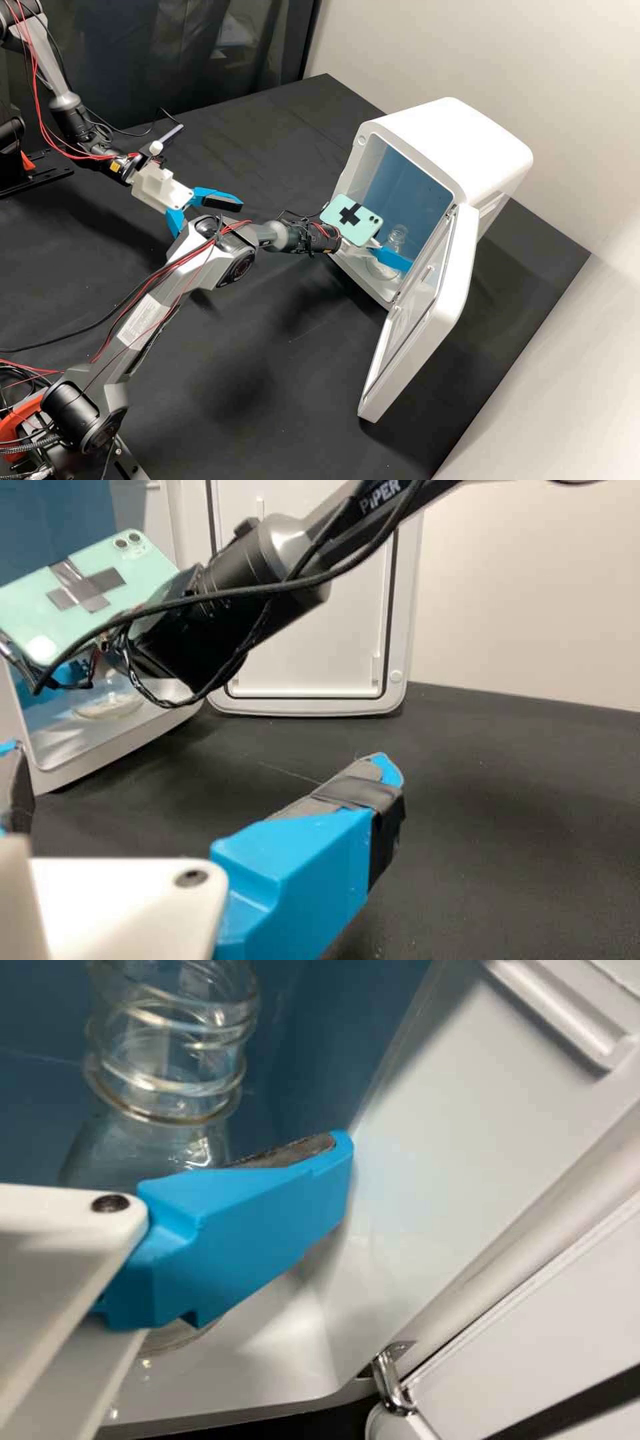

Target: Take the flask out of the incubator

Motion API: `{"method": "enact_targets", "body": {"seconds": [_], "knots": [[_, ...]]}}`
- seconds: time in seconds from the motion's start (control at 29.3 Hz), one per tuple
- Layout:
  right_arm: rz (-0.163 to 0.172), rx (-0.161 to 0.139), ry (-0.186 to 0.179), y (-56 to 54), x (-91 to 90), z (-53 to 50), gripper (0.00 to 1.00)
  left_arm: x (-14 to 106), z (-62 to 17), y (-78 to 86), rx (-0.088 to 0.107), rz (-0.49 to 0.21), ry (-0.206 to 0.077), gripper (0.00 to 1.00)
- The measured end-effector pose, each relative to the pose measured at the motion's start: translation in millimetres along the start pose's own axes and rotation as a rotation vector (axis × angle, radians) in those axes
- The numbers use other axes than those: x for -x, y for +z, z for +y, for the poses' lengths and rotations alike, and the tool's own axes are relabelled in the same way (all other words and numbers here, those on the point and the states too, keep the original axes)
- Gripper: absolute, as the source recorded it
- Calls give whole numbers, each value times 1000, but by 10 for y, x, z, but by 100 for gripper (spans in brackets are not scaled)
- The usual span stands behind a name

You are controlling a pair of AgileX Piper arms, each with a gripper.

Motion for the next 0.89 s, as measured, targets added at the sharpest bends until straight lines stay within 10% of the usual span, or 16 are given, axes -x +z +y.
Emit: {"method": "enact_targets", "body": {"seconds": [0.51, 0.55, 0.89], "knots": [[-8, -17, -15, -1, -60, 0, 100, 0, 0, 0, 0, 0, 0, 100], [-5, -13, -17, 3, -64, 3, 0, 0, 0, 0, 0, 0, 0, 100], [18, -12, -26, 20, -89, 23, 0, -1, -5, 18, -1, -6, -2, 100]]}}
